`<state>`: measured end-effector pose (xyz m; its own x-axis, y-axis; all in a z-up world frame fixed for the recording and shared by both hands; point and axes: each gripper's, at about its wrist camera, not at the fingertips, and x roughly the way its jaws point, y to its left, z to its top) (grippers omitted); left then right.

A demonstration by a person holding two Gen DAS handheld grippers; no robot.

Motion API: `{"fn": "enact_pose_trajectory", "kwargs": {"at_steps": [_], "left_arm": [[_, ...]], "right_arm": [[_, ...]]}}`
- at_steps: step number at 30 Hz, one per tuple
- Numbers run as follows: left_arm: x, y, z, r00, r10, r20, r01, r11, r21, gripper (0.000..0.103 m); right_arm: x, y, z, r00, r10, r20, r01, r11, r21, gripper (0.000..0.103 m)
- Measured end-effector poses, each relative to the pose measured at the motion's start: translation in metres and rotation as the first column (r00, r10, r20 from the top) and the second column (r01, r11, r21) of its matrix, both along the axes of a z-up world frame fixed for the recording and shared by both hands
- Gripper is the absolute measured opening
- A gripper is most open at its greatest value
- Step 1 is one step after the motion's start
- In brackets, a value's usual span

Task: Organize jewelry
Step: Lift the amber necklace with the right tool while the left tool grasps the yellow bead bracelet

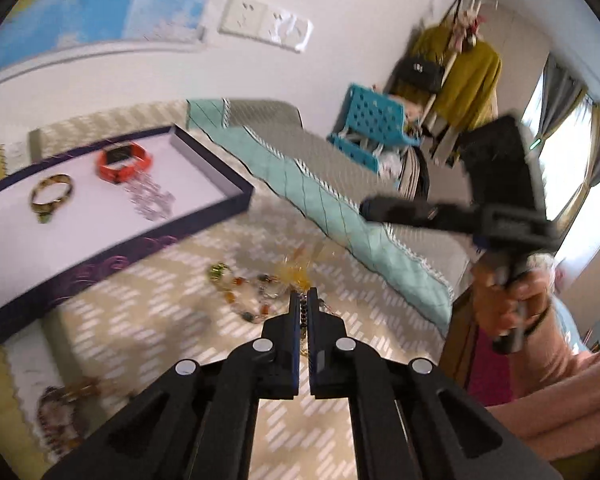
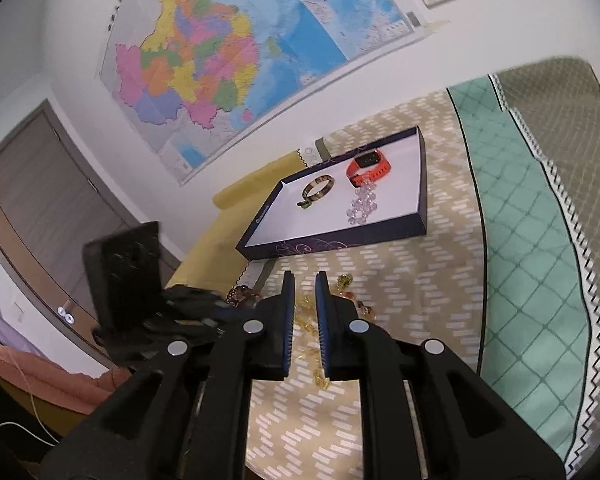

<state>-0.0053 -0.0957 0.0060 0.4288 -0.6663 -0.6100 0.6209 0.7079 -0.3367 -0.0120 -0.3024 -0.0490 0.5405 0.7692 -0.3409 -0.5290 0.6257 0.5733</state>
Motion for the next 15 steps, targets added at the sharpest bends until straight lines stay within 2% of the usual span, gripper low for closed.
{"fn": "enact_pose_trajectory", "kwargs": {"at_steps": [5,6,7,9,11,12,13,15], "left_arm": [[-0.004,0.025,0.004,0.999,0.041,-0.01,-0.041,0.999,-0.002,0.001],[-0.004,0.025,0.0,0.999,0.042,-0.014,-0.042,0.999,0.014,0.001],[-0.005,0.023,-0.004,0.999,0.052,-0.013,-0.051,0.998,0.039,0.003],[-0.005,0.017,-0.013,0.998,0.058,-0.018,-0.056,0.995,0.087,0.008],[-0.004,0.012,-0.024,0.998,0.054,-0.028,-0.05,0.99,0.133,0.021],[-0.005,0.01,-0.028,0.999,0.044,-0.028,-0.04,0.989,0.142,0.038],[-0.006,0.006,-0.031,0.999,0.042,-0.015,-0.039,0.986,0.163,0.046],[-0.008,-0.004,-0.037,1.0,0.021,0.014,-0.023,0.977,0.213,0.049]], "right_arm": [[0.006,0.007,-0.017,0.999,-0.002,-0.042,0.0,0.999,-0.054,0.012],[0.006,0.011,-0.018,0.999,-0.003,-0.044,-0.001,0.997,-0.082,0.017],[0.005,0.017,-0.02,0.999,-0.004,-0.039,-0.001,0.992,-0.124,0.027],[0.002,0.028,-0.025,1.0,-0.005,-0.028,-0.001,0.979,-0.205,0.035],[0.0,0.039,-0.03,1.0,-0.013,-0.022,0.007,0.962,-0.274,0.041],[0.001,0.045,-0.033,1.0,-0.019,-0.016,0.013,0.95,-0.313,0.042],[0.001,0.048,-0.035,1.0,-0.029,-0.009,0.024,0.941,-0.336,0.042],[0.005,0.054,-0.037,0.999,-0.033,0.003,0.031,0.93,-0.366,0.043]]}}
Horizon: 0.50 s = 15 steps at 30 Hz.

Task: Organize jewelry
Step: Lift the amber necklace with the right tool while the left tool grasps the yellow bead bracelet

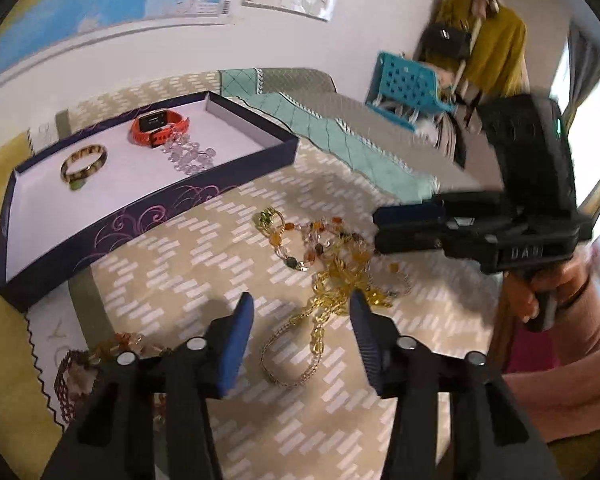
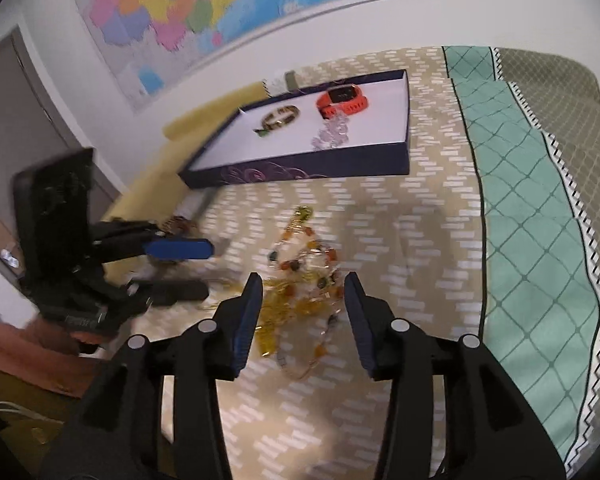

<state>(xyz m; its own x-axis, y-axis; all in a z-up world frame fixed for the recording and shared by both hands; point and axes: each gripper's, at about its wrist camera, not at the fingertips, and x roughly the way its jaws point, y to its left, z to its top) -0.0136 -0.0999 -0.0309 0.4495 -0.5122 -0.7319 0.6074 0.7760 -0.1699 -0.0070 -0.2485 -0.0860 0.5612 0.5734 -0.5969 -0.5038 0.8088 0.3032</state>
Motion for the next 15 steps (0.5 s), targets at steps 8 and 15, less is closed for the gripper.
{"fn": "enact_pose_trajectory", "kwargs": {"at_steps": [8,15], "left_arm": [[-0.001,-0.022,-0.013,0.998,-0.056,0.025,0.053,0.993,0.101,0.015],[0.008,0.002,-0.002,1.0,0.003,-0.021,-0.003,1.0,0.007,0.003]], "right_arm": [[0.013,0.012,-0.003,1.0,-0.006,0.023,0.008,0.995,-0.098,0.007],[0.001,-0.028,0.041,0.997,-0.024,0.076,0.013,0.99,0.138,0.006]]}}
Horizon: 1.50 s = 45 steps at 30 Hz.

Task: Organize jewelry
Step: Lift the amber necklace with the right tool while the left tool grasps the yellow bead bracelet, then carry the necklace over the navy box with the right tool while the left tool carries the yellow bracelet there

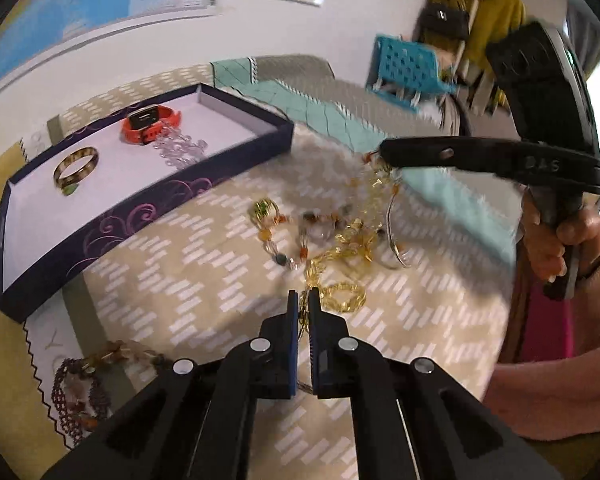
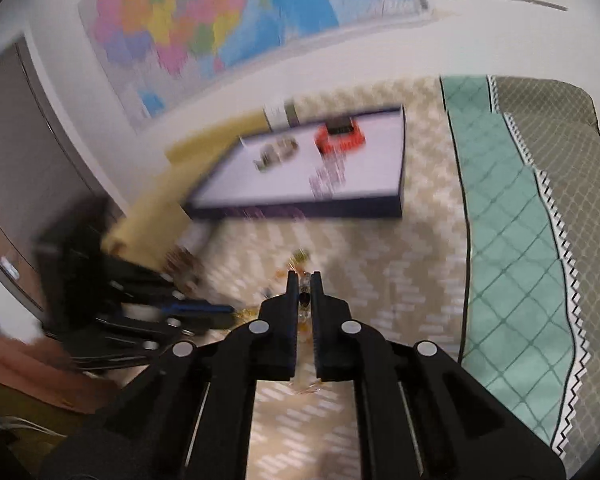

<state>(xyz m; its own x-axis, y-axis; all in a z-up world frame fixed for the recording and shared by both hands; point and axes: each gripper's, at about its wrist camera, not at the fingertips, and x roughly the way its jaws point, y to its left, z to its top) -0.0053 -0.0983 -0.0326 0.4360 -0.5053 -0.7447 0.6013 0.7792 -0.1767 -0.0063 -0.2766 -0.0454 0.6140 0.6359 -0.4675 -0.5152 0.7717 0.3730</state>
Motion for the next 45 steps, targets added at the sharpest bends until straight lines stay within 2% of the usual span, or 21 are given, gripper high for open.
{"fn": "enact_pose_trajectory", "kwargs": {"at_steps": [5,14,20,29,41,45], "left_arm": [[0.002,0.027,0.035,0.997,0.056,0.044,-0.051,0.993,-0.104,0.003],[0.001,0.046,0.08,0.991,0.091,0.102,-0.07,0.979,-0.191,0.003],[0.001,0.054,0.114,0.98,0.105,0.168,-0.068,0.974,-0.217,0.003],[0.008,0.059,0.148,0.965,0.12,0.235,-0.07,0.975,-0.21,0.003],[0.013,0.073,0.208,0.92,0.168,0.353,-0.085,0.967,-0.24,0.003],[0.021,0.078,0.219,0.907,0.196,0.373,-0.111,0.965,-0.235,0.003]], "right_arm": [[-0.01,-0.018,0.044,0.995,-0.013,0.103,0.004,0.996,0.093,0.005],[-0.01,-0.023,0.087,0.981,-0.009,0.192,-0.018,0.99,0.138,0.005],[-0.011,-0.019,0.109,0.971,0.0,0.241,-0.035,0.989,0.141,0.005],[-0.005,-0.012,0.132,0.958,-0.004,0.288,-0.04,0.989,0.145,0.005],[0.012,0.01,0.155,0.949,0.037,0.314,-0.085,0.987,0.139,0.005],[0.019,0.015,0.159,0.948,0.043,0.316,-0.091,0.986,0.138,0.005]]}}
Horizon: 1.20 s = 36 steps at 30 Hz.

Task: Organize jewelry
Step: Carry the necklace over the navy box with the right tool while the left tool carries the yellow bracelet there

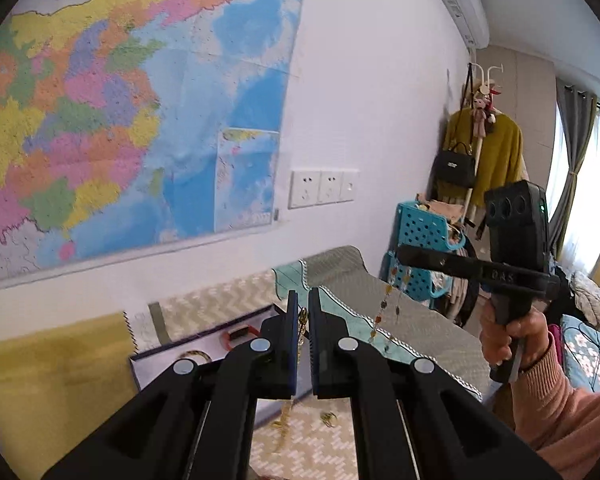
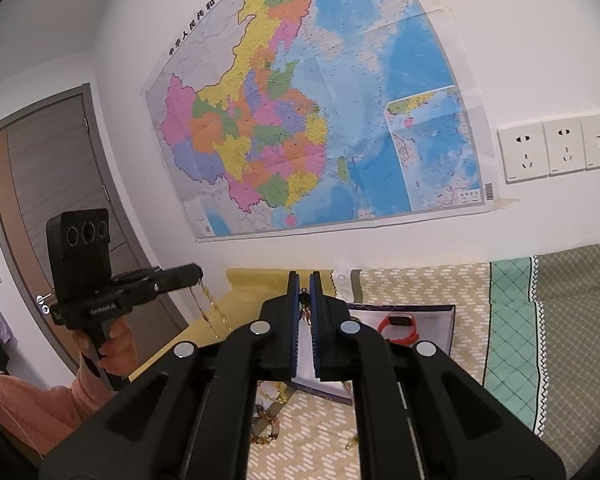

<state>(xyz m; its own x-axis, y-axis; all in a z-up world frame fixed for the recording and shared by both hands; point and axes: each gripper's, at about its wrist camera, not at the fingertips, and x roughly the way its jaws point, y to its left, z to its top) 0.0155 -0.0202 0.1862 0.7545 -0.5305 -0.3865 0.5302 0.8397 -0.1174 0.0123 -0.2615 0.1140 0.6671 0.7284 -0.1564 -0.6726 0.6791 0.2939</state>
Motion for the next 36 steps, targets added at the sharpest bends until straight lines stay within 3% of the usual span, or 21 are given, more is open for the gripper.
{"fn": "enact_pose_trajectory", "kwargs": {"at_steps": [18,36], "left_arm": [[0.057,0.016,-0.004,0.993,0.104,-0.057,-0.103,0.994,0.023,0.003],[0.117,0.027,-0.048,0.971,0.155,-0.182,-0.145,0.987,0.069,0.003]], "right_arm": [[0.038,0.032,0.011,1.0,0.024,-0.005,-0.024,1.0,-0.019,0.006],[0.099,0.06,-0.009,0.996,0.01,-0.087,-0.016,0.998,-0.063,0.005]]}}
